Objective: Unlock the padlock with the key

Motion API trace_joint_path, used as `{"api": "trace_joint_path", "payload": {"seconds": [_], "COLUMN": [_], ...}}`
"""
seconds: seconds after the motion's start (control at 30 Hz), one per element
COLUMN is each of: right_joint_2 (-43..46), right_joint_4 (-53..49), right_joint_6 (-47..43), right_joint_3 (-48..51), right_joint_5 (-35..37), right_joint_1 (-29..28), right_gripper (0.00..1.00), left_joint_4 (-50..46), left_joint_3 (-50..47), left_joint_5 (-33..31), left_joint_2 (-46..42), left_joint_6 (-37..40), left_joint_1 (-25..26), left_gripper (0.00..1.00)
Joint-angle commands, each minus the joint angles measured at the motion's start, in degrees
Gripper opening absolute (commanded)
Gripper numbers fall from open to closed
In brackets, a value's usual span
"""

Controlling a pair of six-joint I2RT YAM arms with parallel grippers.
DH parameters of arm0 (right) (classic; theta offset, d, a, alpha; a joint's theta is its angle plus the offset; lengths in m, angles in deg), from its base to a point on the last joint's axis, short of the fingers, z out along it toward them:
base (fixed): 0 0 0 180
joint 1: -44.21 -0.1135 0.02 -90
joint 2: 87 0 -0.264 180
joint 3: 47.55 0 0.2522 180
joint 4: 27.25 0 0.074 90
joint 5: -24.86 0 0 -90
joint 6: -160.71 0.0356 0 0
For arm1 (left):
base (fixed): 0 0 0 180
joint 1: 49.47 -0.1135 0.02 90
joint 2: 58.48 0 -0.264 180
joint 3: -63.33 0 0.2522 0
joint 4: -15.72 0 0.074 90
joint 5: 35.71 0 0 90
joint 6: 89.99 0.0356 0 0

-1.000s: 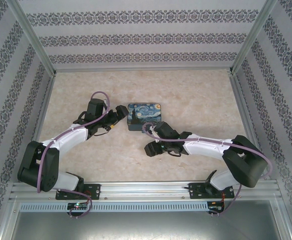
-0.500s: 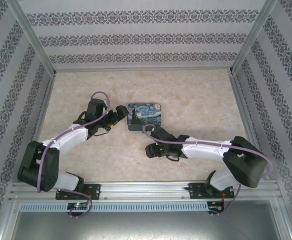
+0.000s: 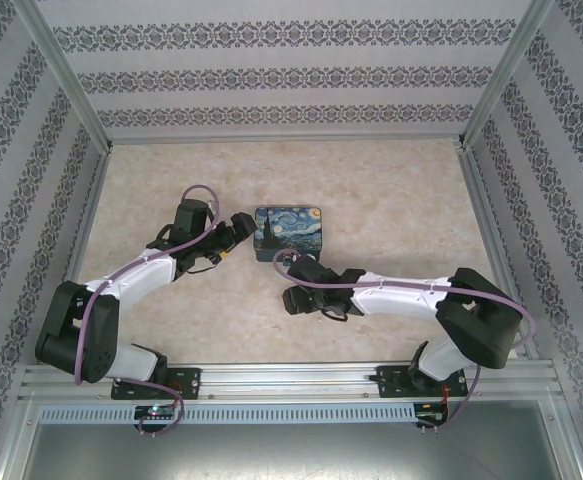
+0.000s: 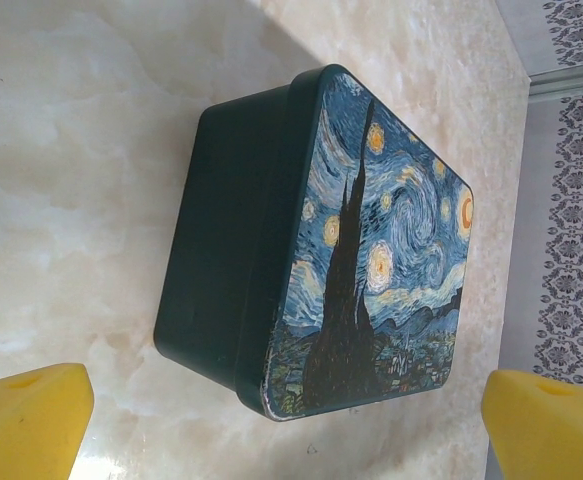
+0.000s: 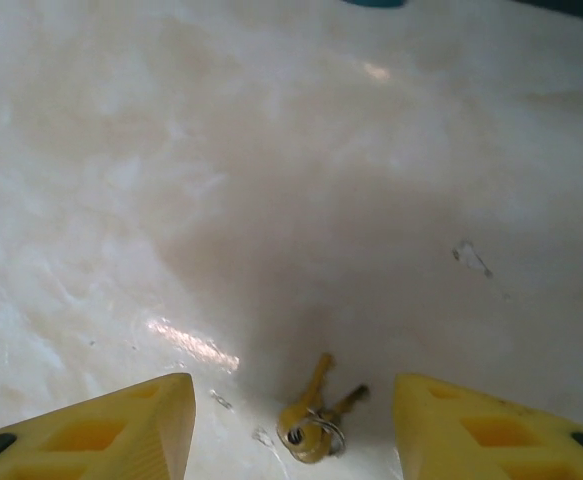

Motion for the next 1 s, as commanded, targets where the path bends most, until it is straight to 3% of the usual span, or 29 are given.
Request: {"api": "trace_joint_path", "payload": {"seconds": [0.0,0.27,0.97], "right_joint_2": [-2.51,-6.19,-0.9], "right_joint_4": [-0.58,0.75,-2.93], "right_joint_6": [-2.43,-2.8,-2.1], "right_joint_3": [-1.93,-2.01,1.96], "right_joint_5": [0.31,-2.51,-7.89], "right_joint_1": [0.71,0.75,-4.32], "right_gripper": [0.55,0.52,0.43], "left_joint_4": [1.65,1.04,1.43], "left_joint_3": [-0.82,-0.42,-0.16], "left_joint_5": [-0.55,-0.6,-0.7], "left_joint_2": [-0.21,-0.29,0.69], "left_joint_6": [-0.42,-0.16,-0.16], "left_joint_1": [-0.08,-0.06,-0.08], "left_gripper": [1.0,1.0,1.0]}}
